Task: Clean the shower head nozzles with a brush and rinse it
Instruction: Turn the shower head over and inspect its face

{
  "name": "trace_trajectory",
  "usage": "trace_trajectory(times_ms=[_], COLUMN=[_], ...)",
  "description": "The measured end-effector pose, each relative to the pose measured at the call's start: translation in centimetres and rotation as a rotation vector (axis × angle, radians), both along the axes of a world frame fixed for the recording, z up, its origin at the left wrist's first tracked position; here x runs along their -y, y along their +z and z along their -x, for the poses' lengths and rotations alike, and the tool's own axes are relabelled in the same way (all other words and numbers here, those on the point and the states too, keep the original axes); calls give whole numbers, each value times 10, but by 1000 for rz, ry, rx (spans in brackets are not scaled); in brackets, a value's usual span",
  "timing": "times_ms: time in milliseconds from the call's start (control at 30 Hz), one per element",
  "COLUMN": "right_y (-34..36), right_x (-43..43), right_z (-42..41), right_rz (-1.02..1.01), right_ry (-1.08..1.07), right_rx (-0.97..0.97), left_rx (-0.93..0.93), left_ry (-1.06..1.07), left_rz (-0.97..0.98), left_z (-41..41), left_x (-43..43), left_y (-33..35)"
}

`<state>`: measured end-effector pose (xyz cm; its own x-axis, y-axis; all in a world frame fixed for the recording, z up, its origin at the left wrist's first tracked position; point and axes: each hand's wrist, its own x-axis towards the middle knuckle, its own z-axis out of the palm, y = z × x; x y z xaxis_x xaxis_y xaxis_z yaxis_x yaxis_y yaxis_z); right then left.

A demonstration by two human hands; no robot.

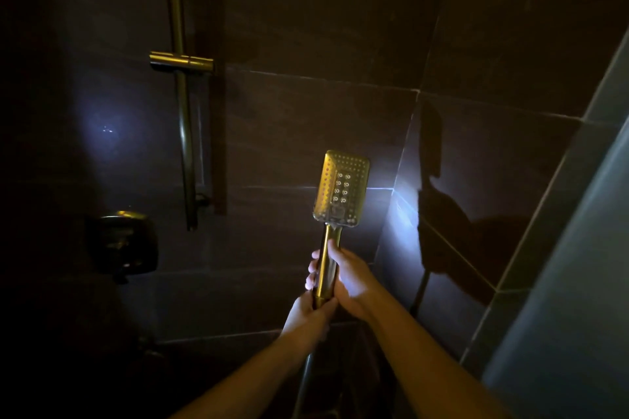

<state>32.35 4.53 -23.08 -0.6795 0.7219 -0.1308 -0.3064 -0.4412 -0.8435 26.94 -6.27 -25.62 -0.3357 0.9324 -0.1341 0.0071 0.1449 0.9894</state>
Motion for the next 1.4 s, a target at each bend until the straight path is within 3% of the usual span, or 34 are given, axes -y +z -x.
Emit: trace_trajectory(times_ms=[300,433,600,800,900,1067,1133,1400], right_y=[36,65,88,107,116,132,132,91], right_x=[25,34,40,37,41,39,39,58], right_z=[-12,5,39,62,63,43,39,50], right_rz=[-124,-209,-220,-262,-279,-209,-215,-507], right_ry=[-55,-173,-394,-514,-387,109,144,-302], right_rx=[92,213,359,392,378,299,305,472], left_rx=[-2,8,-157,-77,-1,142,155,183], left_ry=[-3,-36,25,147,113,-17,-35,-63], left_rz=[-21,-54,-109,-53,-58,-65,-55,-54], left_z=[-5,3,12,22,26,38,40,43], left_x=[14,11,6,-5,-4,-2,0,11], left_y=[16,31,44,63,69,70,66,50])
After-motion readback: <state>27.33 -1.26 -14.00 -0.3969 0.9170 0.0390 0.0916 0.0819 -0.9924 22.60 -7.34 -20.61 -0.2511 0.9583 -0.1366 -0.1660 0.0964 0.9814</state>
